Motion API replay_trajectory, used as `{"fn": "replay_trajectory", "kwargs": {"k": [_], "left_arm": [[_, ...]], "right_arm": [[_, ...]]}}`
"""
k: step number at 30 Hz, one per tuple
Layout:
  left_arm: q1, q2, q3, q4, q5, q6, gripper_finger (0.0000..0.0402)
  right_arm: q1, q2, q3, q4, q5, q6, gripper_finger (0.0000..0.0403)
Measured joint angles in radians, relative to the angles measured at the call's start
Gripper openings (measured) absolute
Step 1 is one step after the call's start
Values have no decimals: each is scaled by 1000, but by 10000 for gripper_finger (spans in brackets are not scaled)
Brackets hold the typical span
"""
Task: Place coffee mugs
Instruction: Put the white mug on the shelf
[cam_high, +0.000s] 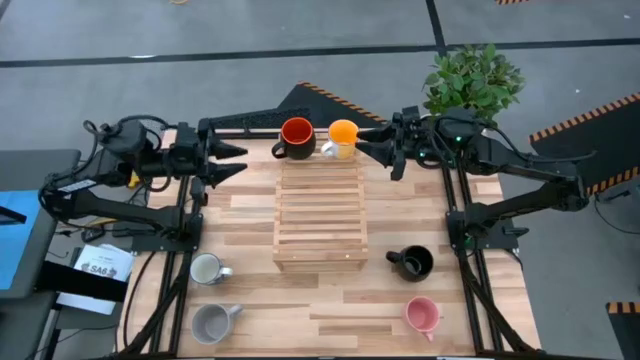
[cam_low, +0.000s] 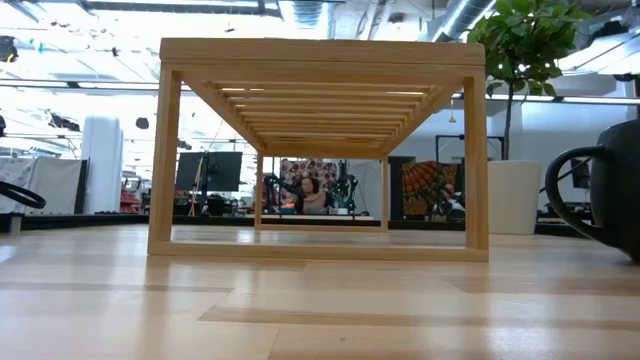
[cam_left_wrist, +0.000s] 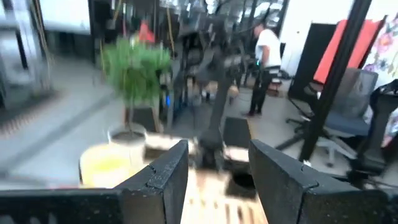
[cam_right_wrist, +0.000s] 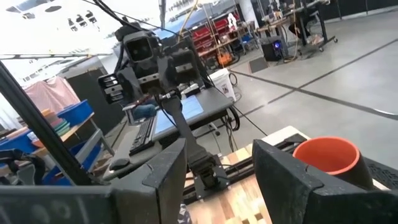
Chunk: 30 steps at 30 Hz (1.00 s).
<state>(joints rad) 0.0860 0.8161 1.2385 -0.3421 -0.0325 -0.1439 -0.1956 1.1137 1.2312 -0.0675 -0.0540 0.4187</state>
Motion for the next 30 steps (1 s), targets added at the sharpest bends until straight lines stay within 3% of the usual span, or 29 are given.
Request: {"fn": "replay_trajectory", "kwargs": {"k": [6,10,15,18,23,30], "left_arm": [[-66,11,0,-396,55,-247,147],[-203,55,0,-673,124,-365,135],[-428,130,-3,-977,68,-454,121],[-565,133,-68,-1008,10,-504,118],[-742,104,-255,-926,-50,-606,117],[-847,108,-421,-833,-139,-659,117]], "right_arm": [[5,0,0,-8,0,0,207],[5,0,0,-7,0,0,207],[5,0,0,-8,0,0,207],[5,0,0,-10,0,0,207],[5,0,0,-20,1,0,207],[5,5,0,-40,1,0,207]]}}
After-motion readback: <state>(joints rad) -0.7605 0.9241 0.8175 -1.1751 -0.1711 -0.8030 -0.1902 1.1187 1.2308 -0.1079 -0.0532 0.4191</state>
